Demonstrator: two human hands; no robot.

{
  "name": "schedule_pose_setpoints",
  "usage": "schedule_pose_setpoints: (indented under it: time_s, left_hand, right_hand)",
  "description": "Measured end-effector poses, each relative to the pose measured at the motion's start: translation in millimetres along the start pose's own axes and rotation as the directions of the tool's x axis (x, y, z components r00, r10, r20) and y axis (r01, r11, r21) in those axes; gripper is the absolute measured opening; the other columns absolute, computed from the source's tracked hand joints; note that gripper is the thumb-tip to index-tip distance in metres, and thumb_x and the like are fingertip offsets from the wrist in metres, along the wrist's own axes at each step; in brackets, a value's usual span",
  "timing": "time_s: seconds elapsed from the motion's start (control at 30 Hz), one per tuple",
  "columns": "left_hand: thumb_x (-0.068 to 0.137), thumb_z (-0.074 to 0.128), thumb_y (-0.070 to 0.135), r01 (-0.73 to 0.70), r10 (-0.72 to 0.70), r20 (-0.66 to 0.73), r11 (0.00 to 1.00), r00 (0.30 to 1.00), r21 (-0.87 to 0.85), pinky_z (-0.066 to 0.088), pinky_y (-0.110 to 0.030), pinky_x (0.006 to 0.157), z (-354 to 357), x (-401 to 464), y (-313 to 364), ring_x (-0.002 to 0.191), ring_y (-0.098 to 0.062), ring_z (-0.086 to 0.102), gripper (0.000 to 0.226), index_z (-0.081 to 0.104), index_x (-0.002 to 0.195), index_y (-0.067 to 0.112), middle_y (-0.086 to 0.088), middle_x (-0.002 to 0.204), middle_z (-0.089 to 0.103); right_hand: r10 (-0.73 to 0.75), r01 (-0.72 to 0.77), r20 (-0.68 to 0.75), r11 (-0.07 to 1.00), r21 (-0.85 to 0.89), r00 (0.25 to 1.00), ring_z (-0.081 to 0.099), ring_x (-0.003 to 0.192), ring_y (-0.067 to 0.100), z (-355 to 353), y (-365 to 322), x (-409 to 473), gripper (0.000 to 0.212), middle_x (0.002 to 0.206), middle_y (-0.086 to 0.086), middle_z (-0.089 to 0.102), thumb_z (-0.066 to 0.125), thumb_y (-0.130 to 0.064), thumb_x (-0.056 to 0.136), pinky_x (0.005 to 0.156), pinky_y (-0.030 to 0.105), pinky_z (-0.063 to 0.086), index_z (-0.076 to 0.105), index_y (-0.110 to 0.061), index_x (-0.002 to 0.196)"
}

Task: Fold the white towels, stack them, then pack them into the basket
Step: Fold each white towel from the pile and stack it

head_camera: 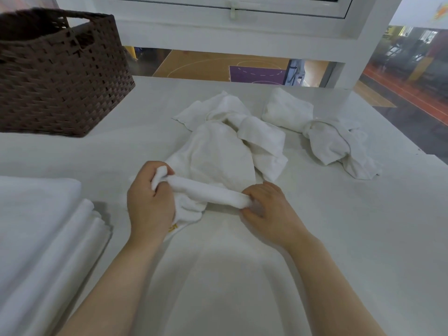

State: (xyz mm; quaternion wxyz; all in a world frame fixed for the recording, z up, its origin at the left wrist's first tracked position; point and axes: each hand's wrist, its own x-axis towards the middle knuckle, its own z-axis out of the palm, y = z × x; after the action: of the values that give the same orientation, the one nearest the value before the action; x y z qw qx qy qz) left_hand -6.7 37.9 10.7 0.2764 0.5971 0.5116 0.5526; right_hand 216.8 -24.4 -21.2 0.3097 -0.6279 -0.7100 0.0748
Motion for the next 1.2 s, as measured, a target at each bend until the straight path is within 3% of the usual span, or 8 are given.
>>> schedule_pose_setpoints:
  time_s: [0.1,0.2,0.4,0.63,0.83,0.97,1.07,1.2]
  left_hand:
    - [0.077,0.041,-0.009,-0.106,0.106,0.025,0.994,0.994,0.001,0.036,-0.009,0.063,-0.2,-3.6,4.5,0.073,0.003,0.051,0.03,0.054,0.08,0.018,0.008,0.077,0.057]
    - [0.074,0.044,0.007,-0.337,0.303,0.311,0.94,0.901,0.058,0.039,-0.01,0.074,6.3,-16.6,2.5,0.089,0.001,0.054,0.035,0.058,0.102,0.023,0.015,0.092,0.057]
    - [0.087,0.052,0.053,-0.495,0.288,0.649,0.854,0.705,0.159,0.04,-0.011,0.077,20.4,-26.4,-9.3,0.104,0.005,0.048,0.051,0.044,0.136,0.043,0.029,0.111,0.051]
    - [0.086,0.045,0.04,-0.558,0.346,0.523,0.762,0.779,0.328,0.044,-0.034,0.054,12.9,-15.0,-9.8,0.073,-0.008,0.045,0.022,0.065,0.09,0.031,0.013,0.075,0.051]
    - [0.083,0.051,0.021,-0.598,0.488,0.376,0.754,0.787,0.272,0.04,-0.033,0.055,12.9,-20.3,-1.3,0.069,-0.015,0.047,0.017,0.067,0.086,0.019,0.009,0.074,0.055]
    - [0.087,0.052,0.016,-0.587,0.512,0.319,0.781,0.798,0.215,0.04,-0.028,0.062,10.1,-18.1,-3.7,0.074,-0.016,0.051,0.016,0.068,0.085,0.016,0.007,0.077,0.06]
    - [0.088,0.054,0.015,-0.484,0.421,0.272,0.843,0.866,0.235,0.037,-0.021,0.068,2.5,-9.0,-5.7,0.079,-0.015,0.052,0.012,0.064,0.083,0.019,0.011,0.081,0.058]
    - [0.089,0.051,0.034,-0.518,0.414,0.394,0.829,0.821,0.21,0.042,-0.028,0.068,2.4,-10.9,-2.6,0.082,-0.011,0.051,0.014,0.06,0.096,0.025,0.015,0.087,0.055]
  right_hand:
    - [0.086,-0.083,-0.201,0.996,0.021,0.976,0.047,0.074,0.0,-0.5,-5.5,3.4,0.008,0.073,-0.018,0.051,0.064,-0.015,0.088,0.076,0.02,0.037,0.058,-0.02,0.088]
    - [0.161,-0.115,-0.336,0.981,0.154,0.928,0.051,0.066,0.011,-2.6,-6.2,3.5,0.008,0.069,-0.013,0.054,0.06,-0.013,0.094,0.06,0.022,0.038,0.062,-0.019,0.091]
    - [-0.093,0.113,-0.163,0.987,0.116,0.982,0.052,0.072,0.003,10.6,-27.1,0.4,0.016,0.08,-0.013,0.067,0.061,-0.009,0.084,0.077,0.025,0.04,0.071,-0.019,0.091]
    - [0.013,-0.005,-0.192,0.999,0.047,0.981,0.047,0.077,0.007,9.0,-22.4,1.4,0.009,0.076,-0.016,0.057,0.067,-0.021,0.077,0.081,0.015,0.03,0.06,-0.02,0.081]
    - [0.102,-0.123,-0.41,0.992,-0.026,0.907,0.047,0.069,0.011,-2.1,-15.6,5.7,0.019,0.072,-0.011,0.053,0.064,-0.034,0.072,0.077,0.024,0.03,0.049,-0.023,0.077]
    - [0.178,-0.212,-0.519,0.977,-0.006,0.836,0.045,0.069,0.012,-14.5,-7.0,4.3,0.031,0.074,-0.007,0.05,0.072,-0.012,0.07,0.074,0.029,0.035,0.044,-0.023,0.077]
    - [0.257,-0.22,-0.59,0.966,0.136,0.765,0.041,0.068,0.005,-25.9,3.9,1.2,0.033,0.077,-0.005,0.045,0.067,-0.002,0.069,0.064,0.016,0.034,0.041,-0.021,0.075]
    - [0.268,-0.18,-0.516,0.96,0.215,0.813,0.038,0.061,0.009,-18.9,-6.8,-0.9,0.02,0.067,-0.003,0.043,0.056,-0.009,0.066,0.054,0.019,0.029,0.039,-0.019,0.069]
